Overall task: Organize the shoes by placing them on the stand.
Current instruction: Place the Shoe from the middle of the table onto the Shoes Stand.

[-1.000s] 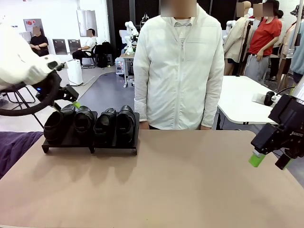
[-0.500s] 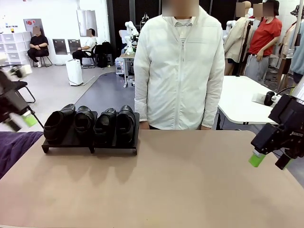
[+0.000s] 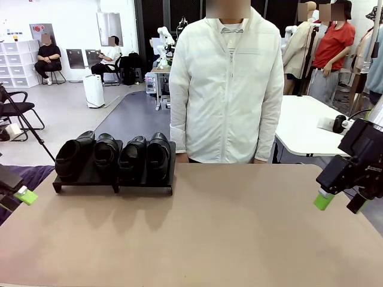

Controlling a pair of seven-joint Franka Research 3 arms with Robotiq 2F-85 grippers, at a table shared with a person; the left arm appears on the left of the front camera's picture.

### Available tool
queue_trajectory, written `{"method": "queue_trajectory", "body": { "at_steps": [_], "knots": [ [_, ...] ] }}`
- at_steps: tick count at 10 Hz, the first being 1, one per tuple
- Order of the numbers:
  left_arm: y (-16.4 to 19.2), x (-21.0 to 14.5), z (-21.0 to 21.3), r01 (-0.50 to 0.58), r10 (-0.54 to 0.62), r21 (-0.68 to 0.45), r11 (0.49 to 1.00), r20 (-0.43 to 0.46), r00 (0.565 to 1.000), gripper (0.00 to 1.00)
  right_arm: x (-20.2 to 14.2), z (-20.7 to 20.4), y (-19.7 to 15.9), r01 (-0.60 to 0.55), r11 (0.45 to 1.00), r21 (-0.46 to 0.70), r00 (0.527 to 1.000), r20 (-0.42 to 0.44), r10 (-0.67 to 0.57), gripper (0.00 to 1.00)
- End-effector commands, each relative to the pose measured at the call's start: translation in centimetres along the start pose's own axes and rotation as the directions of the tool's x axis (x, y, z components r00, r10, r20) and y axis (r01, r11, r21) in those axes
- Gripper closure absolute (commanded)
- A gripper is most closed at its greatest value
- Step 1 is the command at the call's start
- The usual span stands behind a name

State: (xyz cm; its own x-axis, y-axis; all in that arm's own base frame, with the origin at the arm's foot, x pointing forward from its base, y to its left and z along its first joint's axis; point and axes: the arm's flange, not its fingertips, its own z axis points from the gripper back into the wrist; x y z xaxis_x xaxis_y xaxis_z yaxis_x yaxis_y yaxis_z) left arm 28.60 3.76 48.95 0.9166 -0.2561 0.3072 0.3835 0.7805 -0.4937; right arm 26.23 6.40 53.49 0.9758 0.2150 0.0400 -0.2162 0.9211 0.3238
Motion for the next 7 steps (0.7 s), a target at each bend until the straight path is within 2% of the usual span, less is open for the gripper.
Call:
{"method": "queue_trajectory", "body": {
  "at_steps": [1,7],
  "knots": [
    [-0.51,1.04,1.08,-0.009,0.010,0.011,1.000,-0.040,0.999,0.00,0.07,0.44,-0.07,-0.009,1.000,0.000,1.000,-0.007,0.009,0.00],
    [-0.51,1.04,1.08,-0.009,0.010,0.011,1.000,-0.040,0.999,0.00,0.07,0.44,-0.07,-0.009,1.000,0.000,1.000,-0.007,0.009,0.00]
  ]
}}
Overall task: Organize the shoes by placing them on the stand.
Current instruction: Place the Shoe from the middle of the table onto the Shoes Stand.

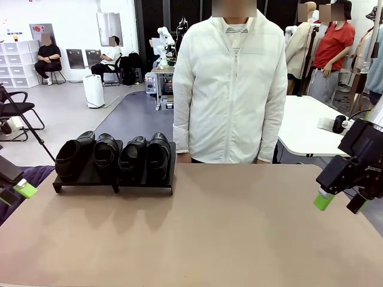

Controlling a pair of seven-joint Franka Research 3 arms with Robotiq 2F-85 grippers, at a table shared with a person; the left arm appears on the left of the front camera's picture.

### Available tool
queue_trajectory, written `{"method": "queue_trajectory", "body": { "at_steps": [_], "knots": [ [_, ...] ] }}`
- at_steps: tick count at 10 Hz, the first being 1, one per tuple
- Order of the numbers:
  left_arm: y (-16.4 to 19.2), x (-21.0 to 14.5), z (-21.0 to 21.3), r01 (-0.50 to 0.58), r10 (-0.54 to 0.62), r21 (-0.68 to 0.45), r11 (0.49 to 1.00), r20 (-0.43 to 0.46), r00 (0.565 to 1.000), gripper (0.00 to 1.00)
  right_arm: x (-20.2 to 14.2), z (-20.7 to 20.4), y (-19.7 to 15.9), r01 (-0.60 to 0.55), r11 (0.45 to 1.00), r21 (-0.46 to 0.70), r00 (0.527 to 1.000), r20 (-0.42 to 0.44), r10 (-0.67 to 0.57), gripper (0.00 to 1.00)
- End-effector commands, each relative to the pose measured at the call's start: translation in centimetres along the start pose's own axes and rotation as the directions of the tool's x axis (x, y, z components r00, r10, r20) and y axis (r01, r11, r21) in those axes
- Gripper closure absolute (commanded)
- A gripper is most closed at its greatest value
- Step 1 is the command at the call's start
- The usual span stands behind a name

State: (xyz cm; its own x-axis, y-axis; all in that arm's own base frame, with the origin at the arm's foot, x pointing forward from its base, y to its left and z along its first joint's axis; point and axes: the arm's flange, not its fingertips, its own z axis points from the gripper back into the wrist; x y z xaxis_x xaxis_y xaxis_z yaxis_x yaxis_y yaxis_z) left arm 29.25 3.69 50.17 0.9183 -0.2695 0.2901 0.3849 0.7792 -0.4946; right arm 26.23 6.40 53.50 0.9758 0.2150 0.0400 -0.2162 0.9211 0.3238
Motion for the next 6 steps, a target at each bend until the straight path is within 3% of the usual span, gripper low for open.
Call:
{"method": "queue_trajectory", "body": {
  "at_steps": [1,6],
  "knots": [
    [-0.11,0.04,0.20,-0.011,0.011,0.013,1.000,-0.019,1.000,0.00,0.07,0.44,-0.07,-0.009,1.000,0.000,1.000,-0.007,0.009,0.00],
    [-0.11,0.04,0.20,-0.011,0.011,0.013,1.000,-0.019,1.000,0.00,0.07,0.44,-0.07,-0.009,1.000,0.000,1.000,-0.007,0.009,0.00]
  ]
}}
